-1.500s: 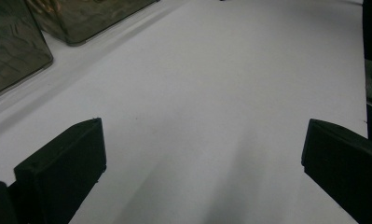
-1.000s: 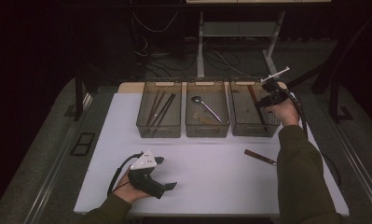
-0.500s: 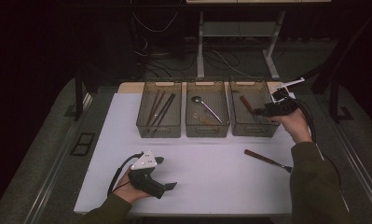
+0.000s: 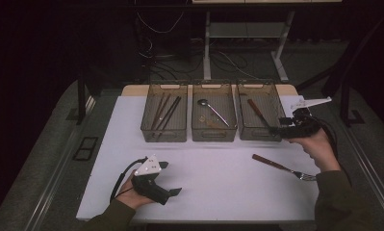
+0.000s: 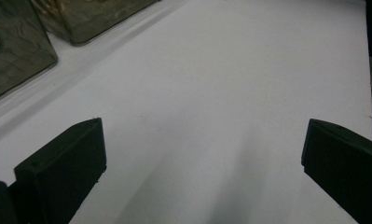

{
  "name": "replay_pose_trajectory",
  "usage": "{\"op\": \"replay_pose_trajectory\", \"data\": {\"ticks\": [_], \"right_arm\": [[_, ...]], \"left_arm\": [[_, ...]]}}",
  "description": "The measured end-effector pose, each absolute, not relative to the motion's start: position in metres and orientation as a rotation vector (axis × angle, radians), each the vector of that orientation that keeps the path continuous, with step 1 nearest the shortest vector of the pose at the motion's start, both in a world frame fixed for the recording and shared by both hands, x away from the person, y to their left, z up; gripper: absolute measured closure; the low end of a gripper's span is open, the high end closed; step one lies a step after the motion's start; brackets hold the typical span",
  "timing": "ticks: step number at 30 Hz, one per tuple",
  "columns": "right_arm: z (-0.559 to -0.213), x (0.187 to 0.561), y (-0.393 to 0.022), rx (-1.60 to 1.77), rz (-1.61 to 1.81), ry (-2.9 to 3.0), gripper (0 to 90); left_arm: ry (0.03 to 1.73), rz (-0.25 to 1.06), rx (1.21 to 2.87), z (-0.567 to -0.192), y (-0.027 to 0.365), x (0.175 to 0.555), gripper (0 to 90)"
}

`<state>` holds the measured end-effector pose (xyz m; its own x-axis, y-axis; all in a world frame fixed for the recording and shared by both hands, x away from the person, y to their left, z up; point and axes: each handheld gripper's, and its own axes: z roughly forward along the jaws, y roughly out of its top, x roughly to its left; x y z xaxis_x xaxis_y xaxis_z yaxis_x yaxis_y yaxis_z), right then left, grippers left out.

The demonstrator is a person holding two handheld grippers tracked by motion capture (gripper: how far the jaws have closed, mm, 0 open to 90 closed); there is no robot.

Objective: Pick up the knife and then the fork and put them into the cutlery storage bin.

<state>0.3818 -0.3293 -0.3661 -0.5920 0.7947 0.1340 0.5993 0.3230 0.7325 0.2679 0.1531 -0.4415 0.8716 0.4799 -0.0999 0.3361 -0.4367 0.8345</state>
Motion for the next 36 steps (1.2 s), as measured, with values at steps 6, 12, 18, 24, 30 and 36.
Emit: {"op": "replay_pose_trajectory", "data": {"ticks": [6,12,18,24,30,36], "right_arm": [[-0.372,0.362,-0.33,1.198,1.082,2.409,30.3],[-0.378,0.345,-0.324,1.088,0.996,2.511,31.8],[-0.387,0.334,-0.32,1.044,0.904,2.615,34.2],[-0.393,0.33,-0.319,1.011,0.796,2.69,30.8],[-0.396,0.329,-0.315,0.963,0.715,2.763,41.4],[-0.4,0.331,-0.307,0.919,0.598,2.813,51.0]], "left_arm": [[0.604,0.192,2.055,-0.442,0.161,0.269,0.0],[0.603,0.194,2.06,-0.442,0.16,0.27,0.0],[0.602,0.19,2.066,-0.441,0.16,0.27,0.0],[0.597,0.19,2.067,-0.441,0.16,0.27,0.0],[0.596,0.185,2.07,-0.442,0.159,0.27,0.0],[0.596,0.185,2.069,-0.442,0.159,0.27,0.0]]}}
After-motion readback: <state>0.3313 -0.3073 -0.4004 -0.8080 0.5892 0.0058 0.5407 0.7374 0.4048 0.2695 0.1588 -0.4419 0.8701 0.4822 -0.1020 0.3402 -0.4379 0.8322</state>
